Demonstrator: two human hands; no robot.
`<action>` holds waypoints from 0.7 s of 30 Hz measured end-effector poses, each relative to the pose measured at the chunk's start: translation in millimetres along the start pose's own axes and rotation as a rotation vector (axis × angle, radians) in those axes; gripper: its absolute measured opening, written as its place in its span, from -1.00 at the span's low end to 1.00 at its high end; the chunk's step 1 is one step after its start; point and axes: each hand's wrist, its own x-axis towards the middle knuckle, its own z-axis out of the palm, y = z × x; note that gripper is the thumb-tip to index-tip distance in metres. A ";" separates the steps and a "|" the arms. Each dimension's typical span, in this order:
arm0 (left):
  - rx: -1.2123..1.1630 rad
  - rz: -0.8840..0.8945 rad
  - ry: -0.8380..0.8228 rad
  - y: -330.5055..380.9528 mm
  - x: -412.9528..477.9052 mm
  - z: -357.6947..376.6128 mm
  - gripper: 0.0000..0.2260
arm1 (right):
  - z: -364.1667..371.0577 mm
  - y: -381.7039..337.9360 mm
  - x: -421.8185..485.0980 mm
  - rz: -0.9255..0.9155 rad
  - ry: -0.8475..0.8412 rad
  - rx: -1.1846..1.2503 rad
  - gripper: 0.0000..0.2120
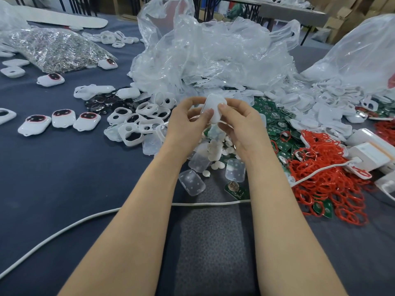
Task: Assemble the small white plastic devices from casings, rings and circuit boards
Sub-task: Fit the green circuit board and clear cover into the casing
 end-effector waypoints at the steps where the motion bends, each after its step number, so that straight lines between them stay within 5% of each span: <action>1: -0.016 0.011 -0.003 0.0 0.1 0.0 -0.87 | -1.2 -0.1 0.2 -0.008 -0.016 0.008 -0.91; 15: 0.071 0.035 0.085 -2.7 -0.2 9.4 -0.77 | 10.2 4.8 -0.1 -0.074 0.111 0.098 -0.88; 21: 0.266 0.071 0.019 -4.6 -3.8 12.9 -0.54 | 9.6 4.0 -0.6 -0.042 0.166 0.094 -0.88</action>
